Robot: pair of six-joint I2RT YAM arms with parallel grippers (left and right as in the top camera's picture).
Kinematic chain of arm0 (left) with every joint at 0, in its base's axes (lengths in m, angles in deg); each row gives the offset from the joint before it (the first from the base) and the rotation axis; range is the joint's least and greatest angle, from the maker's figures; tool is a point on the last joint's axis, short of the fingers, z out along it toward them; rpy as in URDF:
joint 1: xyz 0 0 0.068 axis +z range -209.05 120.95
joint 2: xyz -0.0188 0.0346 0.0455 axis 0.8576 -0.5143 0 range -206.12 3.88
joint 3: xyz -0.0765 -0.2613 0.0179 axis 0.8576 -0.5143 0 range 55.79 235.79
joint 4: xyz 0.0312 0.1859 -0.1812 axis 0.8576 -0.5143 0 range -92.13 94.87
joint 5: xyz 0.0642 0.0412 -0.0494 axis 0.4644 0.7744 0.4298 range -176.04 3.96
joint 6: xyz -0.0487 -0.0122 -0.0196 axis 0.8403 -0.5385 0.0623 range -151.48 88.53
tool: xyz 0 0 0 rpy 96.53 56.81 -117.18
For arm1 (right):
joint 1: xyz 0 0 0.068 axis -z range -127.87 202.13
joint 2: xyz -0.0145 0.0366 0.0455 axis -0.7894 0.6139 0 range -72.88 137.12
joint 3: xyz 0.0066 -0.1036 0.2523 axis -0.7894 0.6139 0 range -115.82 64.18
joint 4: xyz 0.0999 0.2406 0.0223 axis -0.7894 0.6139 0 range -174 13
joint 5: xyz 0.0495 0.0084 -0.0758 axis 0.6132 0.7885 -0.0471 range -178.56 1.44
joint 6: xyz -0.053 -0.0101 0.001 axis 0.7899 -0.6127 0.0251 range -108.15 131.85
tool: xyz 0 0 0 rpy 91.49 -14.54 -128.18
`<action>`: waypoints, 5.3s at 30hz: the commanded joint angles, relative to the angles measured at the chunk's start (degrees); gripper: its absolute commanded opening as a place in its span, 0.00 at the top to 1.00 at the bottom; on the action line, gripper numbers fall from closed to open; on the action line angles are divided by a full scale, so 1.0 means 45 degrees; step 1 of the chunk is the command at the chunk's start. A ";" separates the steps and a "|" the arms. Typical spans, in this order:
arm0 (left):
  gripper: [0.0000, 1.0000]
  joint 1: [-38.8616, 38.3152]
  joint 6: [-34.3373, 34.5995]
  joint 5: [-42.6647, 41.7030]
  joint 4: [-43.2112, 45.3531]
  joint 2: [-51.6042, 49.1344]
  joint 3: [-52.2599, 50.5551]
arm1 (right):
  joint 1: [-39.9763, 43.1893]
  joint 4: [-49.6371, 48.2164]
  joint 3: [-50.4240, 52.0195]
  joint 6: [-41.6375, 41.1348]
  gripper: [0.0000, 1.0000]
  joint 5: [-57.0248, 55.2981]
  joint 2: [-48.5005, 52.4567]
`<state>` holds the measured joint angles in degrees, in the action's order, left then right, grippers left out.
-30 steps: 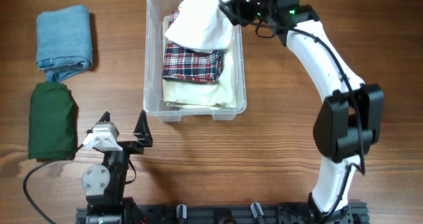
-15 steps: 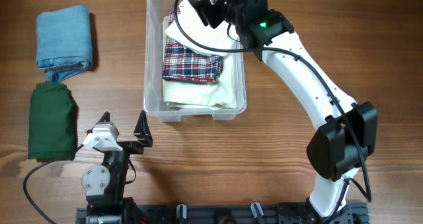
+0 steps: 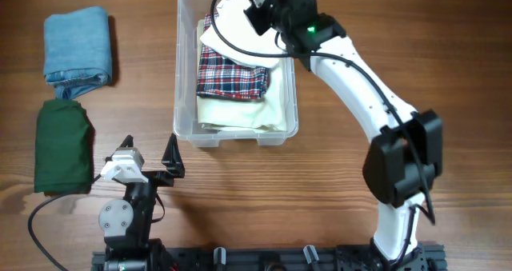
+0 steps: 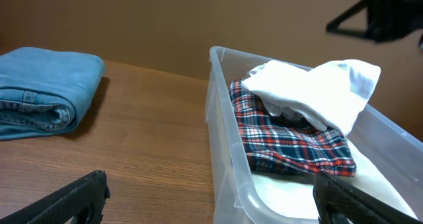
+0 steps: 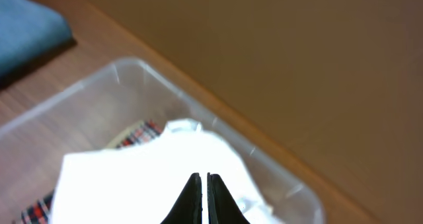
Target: Pack container
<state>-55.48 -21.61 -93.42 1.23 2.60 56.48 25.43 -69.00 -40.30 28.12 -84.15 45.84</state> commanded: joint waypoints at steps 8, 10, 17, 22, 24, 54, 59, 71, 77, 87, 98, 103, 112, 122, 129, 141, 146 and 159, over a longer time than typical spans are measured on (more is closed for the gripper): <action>0.00 0.0092 -0.0102 0.0039 -0.0019 -0.0005 -0.0078 | -0.0155 0.0301 -0.0175 -0.0753 0.96 0.0073 0.1375; 0.00 0.0092 -0.0107 0.0039 -0.0019 -0.0005 -0.0078 | -0.0253 0.0194 -0.0175 -0.0797 0.96 0.0073 0.1661; 0.00 0.0092 -0.0102 0.0039 -0.0019 -0.0005 -0.0078 | -0.0617 -0.0345 -0.0175 -0.1001 0.96 0.0092 0.2545; 0.00 0.0092 -0.0102 0.0039 -0.0019 -0.0005 -0.0078 | -0.0782 -0.0976 -0.0175 -0.1316 0.96 0.0267 0.2837; 0.00 0.0092 -0.0107 0.0039 -0.0019 -0.0005 -0.0078 | -0.0869 -0.1156 -0.0175 -0.1326 0.96 0.0369 0.2909; 0.00 0.0092 -0.0102 0.0039 -0.0019 -0.0005 -0.0078 | -0.1695 0.5731 -0.4949 -0.0350 0.96 -0.2370 0.2676; 0.00 0.0092 -0.0107 0.0039 -0.0019 -0.0005 -0.0078 | -0.1549 0.8621 -0.7927 -0.1336 0.96 -0.2409 0.2676; 0.00 0.0092 -0.0107 0.0039 -0.0019 -0.0005 -0.0078 | 0.0155 0.9355 -0.7932 -0.2623 0.96 -0.1180 0.3832; 0.00 0.0092 -0.0102 0.0039 -0.0019 -0.0005 -0.0078 | 0.0359 0.9564 -0.7932 -0.2608 0.96 -0.0301 0.4512; 0.00 0.0092 -0.0107 0.0039 -0.0019 -0.0005 -0.0078 | -0.0486 0.9670 -0.7922 -0.2331 0.96 -0.0301 0.5406; 0.00 0.0092 -0.0107 0.0039 -0.0019 -0.0005 -0.0078 | -0.1015 0.9656 -0.7922 -0.1938 0.94 -0.0296 0.6421; 0.00 0.0092 -0.0102 0.0039 -0.0019 -0.0005 -0.0078 | -0.1268 0.9714 -0.7922 -0.1292 0.95 -0.0136 0.6494; 0.00 0.0092 -0.0102 0.0039 -0.0019 -0.0005 -0.0078 | -0.2565 0.9384 -0.7927 -0.0277 0.94 -0.0471 0.6494; 0.00 0.0092 -0.0107 0.0039 -0.0019 -0.0005 -0.0078 | -0.2841 0.9151 -0.8063 -0.0340 0.96 -0.1574 0.6329; 0.00 0.0092 -0.0102 0.0039 -0.0019 -0.0005 -0.0078 | -0.2803 0.8660 -0.8072 -0.0408 0.95 -0.2943 0.5124; 0.00 0.0092 -0.0102 0.0039 -0.0019 -0.0005 -0.0078 | -0.2244 0.8354 -0.8072 -0.0423 0.96 -0.3381 0.3560; 0.00 0.0092 -0.0102 0.0034 -0.0019 -0.0005 -0.0078 | -0.1695 0.8208 -0.8063 -0.0651 0.95 -0.4036 0.3555; 0.00 0.0092 -0.0102 0.0039 -0.0019 -0.0005 -0.0078 | 0.0272 0.9258 -0.8004 -0.1613 0.95 -0.3784 0.3648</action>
<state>-55.48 -21.61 -93.42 1.23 2.60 56.48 27.14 -28.37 -75.89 22.37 -100.70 62.54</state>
